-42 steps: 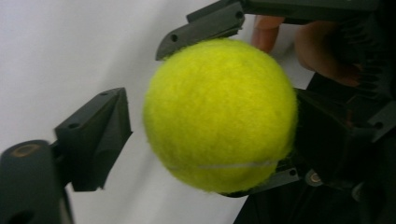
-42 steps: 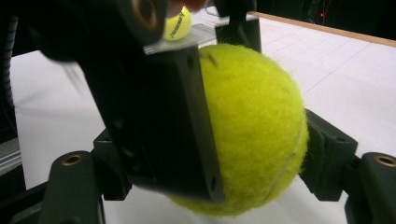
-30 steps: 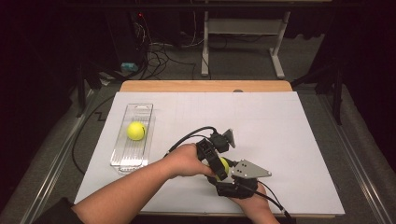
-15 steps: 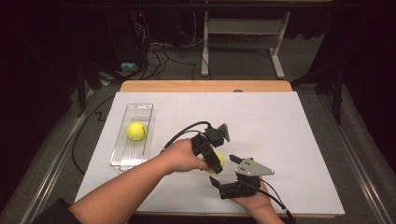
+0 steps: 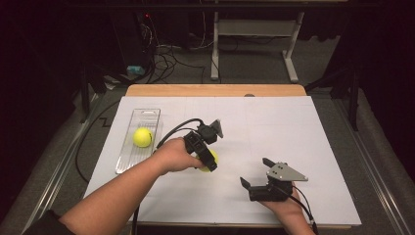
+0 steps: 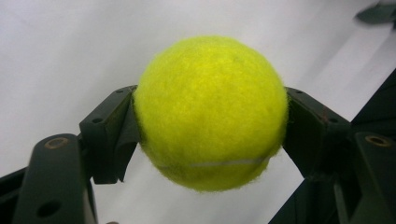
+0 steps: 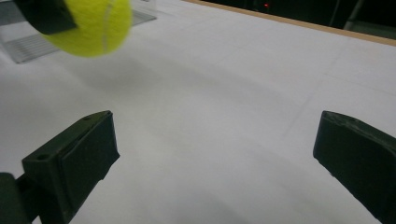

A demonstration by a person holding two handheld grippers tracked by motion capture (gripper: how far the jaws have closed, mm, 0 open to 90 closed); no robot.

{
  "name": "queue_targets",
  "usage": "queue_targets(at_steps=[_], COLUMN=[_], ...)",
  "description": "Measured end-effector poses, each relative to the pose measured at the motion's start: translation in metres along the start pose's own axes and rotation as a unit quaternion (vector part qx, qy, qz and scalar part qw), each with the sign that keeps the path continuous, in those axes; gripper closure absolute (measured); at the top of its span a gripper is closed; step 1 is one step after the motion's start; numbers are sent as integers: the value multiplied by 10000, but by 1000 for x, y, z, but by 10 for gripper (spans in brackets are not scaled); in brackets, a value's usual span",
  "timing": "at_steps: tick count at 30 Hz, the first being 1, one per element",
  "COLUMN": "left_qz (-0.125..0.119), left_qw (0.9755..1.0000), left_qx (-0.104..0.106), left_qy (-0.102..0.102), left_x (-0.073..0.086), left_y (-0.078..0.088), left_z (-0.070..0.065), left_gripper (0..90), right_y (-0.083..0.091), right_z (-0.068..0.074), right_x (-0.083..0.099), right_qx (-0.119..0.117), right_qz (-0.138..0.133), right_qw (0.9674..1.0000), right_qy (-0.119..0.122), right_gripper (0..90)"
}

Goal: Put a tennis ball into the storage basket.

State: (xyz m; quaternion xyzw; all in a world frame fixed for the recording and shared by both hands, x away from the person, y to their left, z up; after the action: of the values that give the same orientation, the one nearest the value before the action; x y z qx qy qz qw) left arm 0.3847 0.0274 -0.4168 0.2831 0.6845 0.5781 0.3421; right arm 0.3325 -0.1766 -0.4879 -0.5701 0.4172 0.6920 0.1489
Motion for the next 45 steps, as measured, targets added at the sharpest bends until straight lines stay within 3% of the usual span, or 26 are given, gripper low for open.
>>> queue_targets(at_steps=[3,9,17,24,34,39,45], left_qz=[8,24,-15,-24,43,123,247], left_qw=[10000,9997,9986,9956,9872,9839,9830], left_qx=[-50,-169,-362,-561,-816,-877,-861], left_qy=[63,155,388,744,1370,1552,1603], left_x=[6,18,36,60,108,127,138], left_y=[4,16,36,55,74,73,63], left_z=[7,21,41,70,115,126,129], left_gripper=[265,265,265,265,265,265,265], right_y=[9,24,55,64,65,64,63], right_z=[-17,-38,-72,-81,-83,-82,-81], right_x=[3,8,22,25,26,27,27], right_qx=[210,490,960,1094,1100,1094,1072], right_qz=[-19,-26,-11,-17,2,16,25], right_qw=[9998,9987,9951,9936,9936,9937,9939], right_qy=[-51,-112,-227,-280,-262,-258,-256], right_gripper=[0,0,0,0,0,0,0])
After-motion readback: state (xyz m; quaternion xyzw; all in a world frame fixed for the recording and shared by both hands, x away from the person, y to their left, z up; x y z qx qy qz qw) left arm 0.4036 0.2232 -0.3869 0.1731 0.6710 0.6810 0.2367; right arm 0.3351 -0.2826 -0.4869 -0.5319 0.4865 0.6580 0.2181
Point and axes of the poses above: each handheld gripper's, and its own axes: y roughly backward along the jaws, x roughly out of its underside, z roughly to its left, the point moved 6 cm from there along -y, roughly forward along the jaws, and after that the axes turned 3 degrees about -x, right-handed, at the moved point
